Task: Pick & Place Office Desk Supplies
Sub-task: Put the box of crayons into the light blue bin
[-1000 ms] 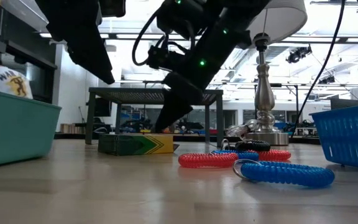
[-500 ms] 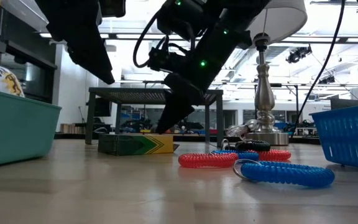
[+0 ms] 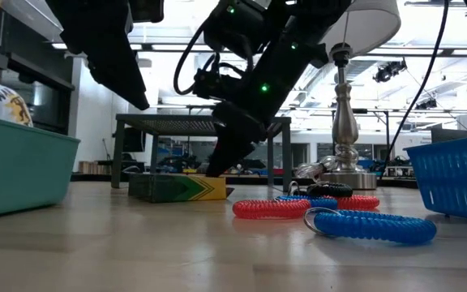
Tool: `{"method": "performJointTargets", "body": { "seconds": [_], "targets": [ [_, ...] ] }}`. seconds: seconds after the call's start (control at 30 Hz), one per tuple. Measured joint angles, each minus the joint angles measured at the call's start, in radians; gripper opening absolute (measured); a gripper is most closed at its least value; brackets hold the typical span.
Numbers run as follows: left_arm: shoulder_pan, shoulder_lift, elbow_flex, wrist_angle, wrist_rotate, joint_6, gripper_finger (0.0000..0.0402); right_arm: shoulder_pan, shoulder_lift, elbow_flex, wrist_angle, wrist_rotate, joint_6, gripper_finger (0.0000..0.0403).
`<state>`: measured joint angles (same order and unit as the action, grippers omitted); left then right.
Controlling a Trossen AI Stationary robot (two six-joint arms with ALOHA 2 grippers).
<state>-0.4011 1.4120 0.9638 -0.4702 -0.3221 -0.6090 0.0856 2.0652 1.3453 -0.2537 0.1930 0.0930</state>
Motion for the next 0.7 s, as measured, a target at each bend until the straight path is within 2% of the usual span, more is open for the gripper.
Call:
{"method": "performJointTargets", "body": {
  "seconds": [0.23,0.53,0.7],
  "targets": [
    [0.000,0.000,0.000,0.000,0.000,0.005,0.0230,0.002,0.002,0.000,-0.041,0.068,0.033,0.0002],
    [0.000,0.000,0.000,-0.003,0.001,0.007,0.0230,0.005,0.003,0.000,-0.053,0.069,0.046,0.0002],
    [0.000,0.028,0.000,-0.057,0.001,0.127,0.0230,0.006,0.003,0.000,-0.054,0.070,0.046,0.0002]
  ]
}}
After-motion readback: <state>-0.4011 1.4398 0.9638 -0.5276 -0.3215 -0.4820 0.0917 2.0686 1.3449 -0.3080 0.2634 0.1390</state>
